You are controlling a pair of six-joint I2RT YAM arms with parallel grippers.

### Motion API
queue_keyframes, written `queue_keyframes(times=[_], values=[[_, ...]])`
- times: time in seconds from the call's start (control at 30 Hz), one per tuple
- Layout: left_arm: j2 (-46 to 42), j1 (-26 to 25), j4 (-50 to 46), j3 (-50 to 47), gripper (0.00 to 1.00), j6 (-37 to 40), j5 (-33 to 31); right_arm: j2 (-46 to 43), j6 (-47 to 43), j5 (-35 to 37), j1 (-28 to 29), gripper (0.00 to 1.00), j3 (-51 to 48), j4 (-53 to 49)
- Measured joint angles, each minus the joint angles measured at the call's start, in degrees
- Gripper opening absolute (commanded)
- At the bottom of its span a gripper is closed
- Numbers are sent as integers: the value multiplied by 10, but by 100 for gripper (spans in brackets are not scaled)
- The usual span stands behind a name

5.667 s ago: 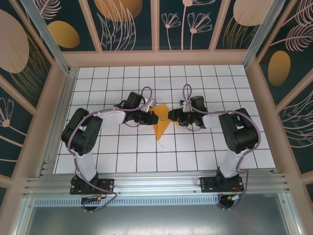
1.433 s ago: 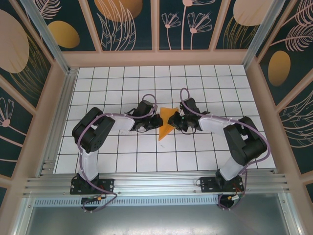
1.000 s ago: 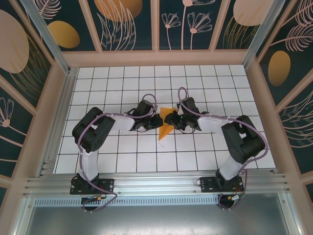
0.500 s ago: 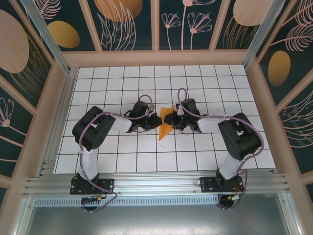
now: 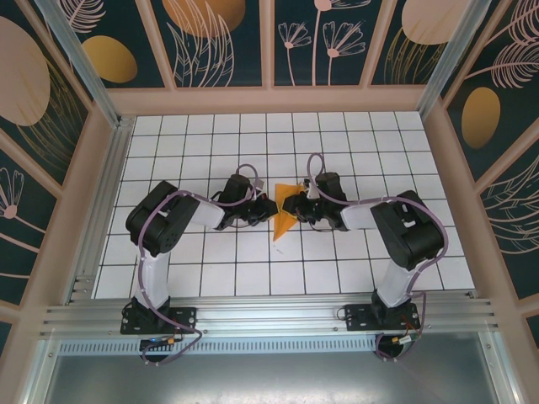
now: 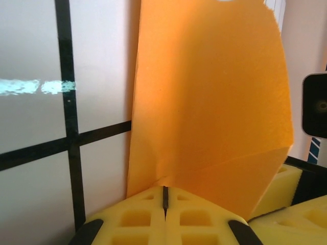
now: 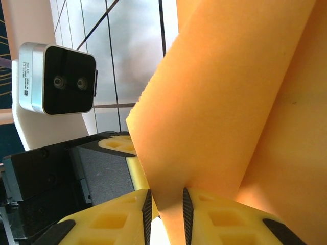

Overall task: Fold a paper plane with a square sheet of paper (pick it up from the middle)
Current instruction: Fourth fold the wing at the center of the table.

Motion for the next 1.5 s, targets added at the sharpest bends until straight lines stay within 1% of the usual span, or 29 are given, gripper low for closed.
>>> queue_keyframes(times=[0.2,0.37,0.57,0.7,0.93,1.07,1.3,1.5], values=[[5,5,42,-15,0,-22,10,7,-5,-19,0,23,-1,25],[7,12,71,-31,0,-43,23,19,-17,-33,-5,22,-16,39],[16,21,133,-54,0,-86,46,37,-19,-52,-11,22,-26,61],[15,23,148,-63,1,-94,52,38,-23,-56,-12,22,-26,67],[-6,27,144,-82,19,-89,47,38,-23,-57,-18,22,-26,67],[-19,27,165,-100,30,-90,46,38,-23,-57,-18,22,-26,67],[-21,27,193,-99,34,-89,46,38,-29,-57,-18,22,-26,67],[-21,27,161,-59,36,-56,39,38,-31,-57,-18,22,-26,66]])
